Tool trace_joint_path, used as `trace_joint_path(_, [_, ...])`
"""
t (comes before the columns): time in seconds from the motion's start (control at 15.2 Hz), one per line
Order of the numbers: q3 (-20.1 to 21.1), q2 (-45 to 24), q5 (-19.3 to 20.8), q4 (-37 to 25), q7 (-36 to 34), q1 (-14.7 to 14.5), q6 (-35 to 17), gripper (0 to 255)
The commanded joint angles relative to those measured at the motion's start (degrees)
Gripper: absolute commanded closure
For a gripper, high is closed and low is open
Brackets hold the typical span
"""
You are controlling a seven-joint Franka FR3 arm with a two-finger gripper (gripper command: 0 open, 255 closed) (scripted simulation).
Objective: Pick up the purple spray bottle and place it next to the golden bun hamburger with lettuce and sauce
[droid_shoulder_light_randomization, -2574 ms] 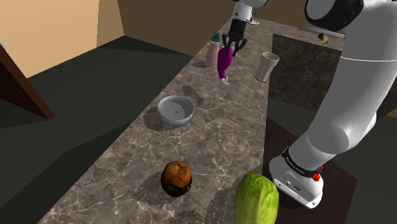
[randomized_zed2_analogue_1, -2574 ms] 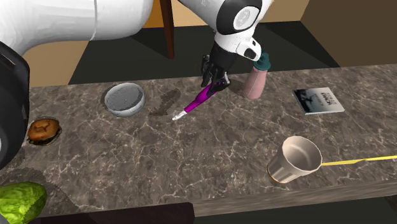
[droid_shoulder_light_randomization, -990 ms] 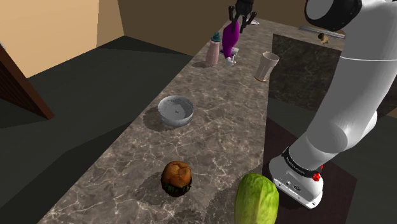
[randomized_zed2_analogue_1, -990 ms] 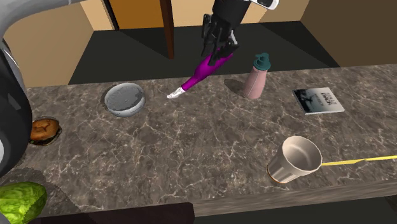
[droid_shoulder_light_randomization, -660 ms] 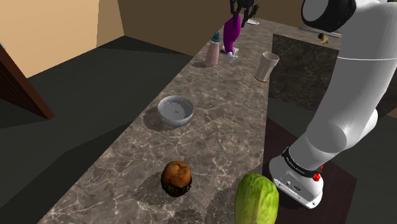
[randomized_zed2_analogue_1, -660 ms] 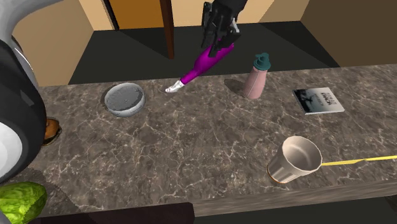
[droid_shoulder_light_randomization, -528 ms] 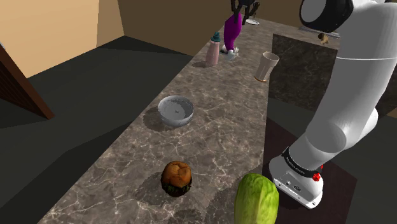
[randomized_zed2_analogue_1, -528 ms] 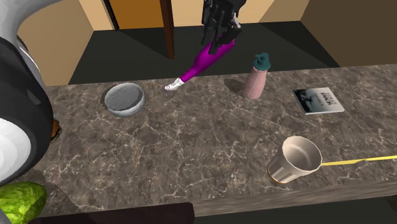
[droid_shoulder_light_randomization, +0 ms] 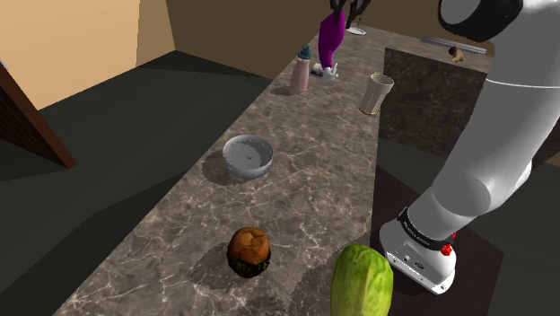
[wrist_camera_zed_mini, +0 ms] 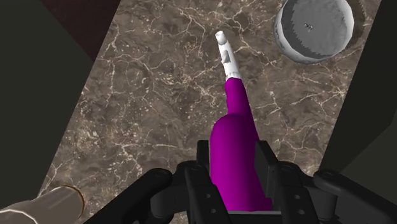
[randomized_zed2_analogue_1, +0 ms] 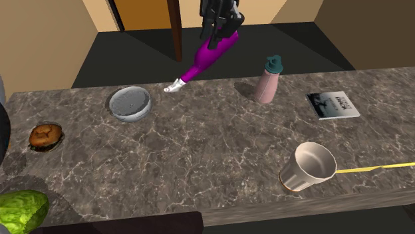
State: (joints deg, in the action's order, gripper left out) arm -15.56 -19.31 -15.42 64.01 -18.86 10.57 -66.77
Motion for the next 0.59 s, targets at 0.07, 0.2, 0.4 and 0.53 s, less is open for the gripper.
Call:
trace_joint_path(0.07, [0.47, 8.13, 1.74, 11.03, -2.0, -2.99, -3.6, 255])
trace_joint_path(0.2, [1.2, 13.39, 2.75, 17.91, -3.68, -4.6, -5.76, 255])
trace_joint_path(0.4, [2.6, 20.52, 3.78, 26.69, -6.48, -6.46, -8.2, 255])
trace_joint_path(0.53, [3.71, 24.92, 4.17, 31.78, -8.46, -7.41, -9.41, 255])
